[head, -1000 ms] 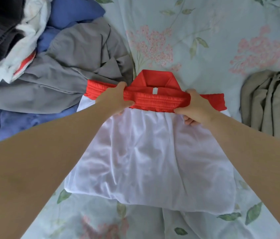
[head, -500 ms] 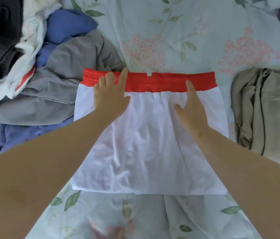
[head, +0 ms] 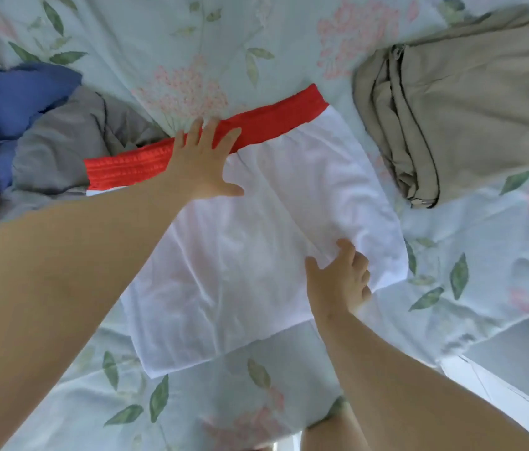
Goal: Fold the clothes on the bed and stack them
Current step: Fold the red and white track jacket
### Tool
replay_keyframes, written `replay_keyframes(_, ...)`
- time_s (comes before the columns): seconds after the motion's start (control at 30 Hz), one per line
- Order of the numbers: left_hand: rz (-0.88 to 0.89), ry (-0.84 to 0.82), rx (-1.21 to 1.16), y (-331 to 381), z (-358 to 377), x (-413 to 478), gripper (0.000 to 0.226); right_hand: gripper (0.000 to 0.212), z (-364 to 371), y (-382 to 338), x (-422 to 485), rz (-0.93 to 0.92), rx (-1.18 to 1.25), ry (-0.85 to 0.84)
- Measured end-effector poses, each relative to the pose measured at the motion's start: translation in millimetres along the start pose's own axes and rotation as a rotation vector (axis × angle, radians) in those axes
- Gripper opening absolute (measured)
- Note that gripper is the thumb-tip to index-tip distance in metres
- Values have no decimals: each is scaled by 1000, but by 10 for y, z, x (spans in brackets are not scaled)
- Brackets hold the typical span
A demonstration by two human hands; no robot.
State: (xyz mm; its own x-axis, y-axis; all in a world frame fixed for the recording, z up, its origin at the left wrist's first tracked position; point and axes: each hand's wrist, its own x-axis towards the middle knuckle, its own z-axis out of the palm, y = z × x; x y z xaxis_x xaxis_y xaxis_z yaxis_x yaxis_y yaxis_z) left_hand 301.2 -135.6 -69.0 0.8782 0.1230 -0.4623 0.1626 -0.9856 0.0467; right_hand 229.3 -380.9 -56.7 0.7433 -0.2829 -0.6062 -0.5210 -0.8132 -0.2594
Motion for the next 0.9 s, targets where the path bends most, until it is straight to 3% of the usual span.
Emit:
replay_keyframes(0.13, -1, 10, 69, -150, 35, 69, 115, 71, 167, 106, -262, 270, 73, -37)
replay_keyframes(0.27, -22, -68, 34, -185, 95, 114, 124, 83, 317, 66, -447, 614, 474, -67)
replay_keyframes(0.47, -112, -40, -110, -247, 50, 303, 121, 81, 476, 74, -378, 561, 621, -145)
replay_keyframes(0.57, -109, -69, -146, -266, 9, 398, 105, 84, 483, 59, -308, 576, 627, -141)
replay_keyframes(0.7, -69, -168, -386, -197, -9, 403, 73, 75, 516, 119, -311, 551, 677, -124)
replay_keyframes(0.8, 23, -186, -261, -125, 38, 373, 49, 61, 558, 218, -333, 550, 766, -89)
replay_keyframes(0.9, 62, -164, -199, -77, 108, 315, 41, 62, 633, 290, -397, 515, 876, -75)
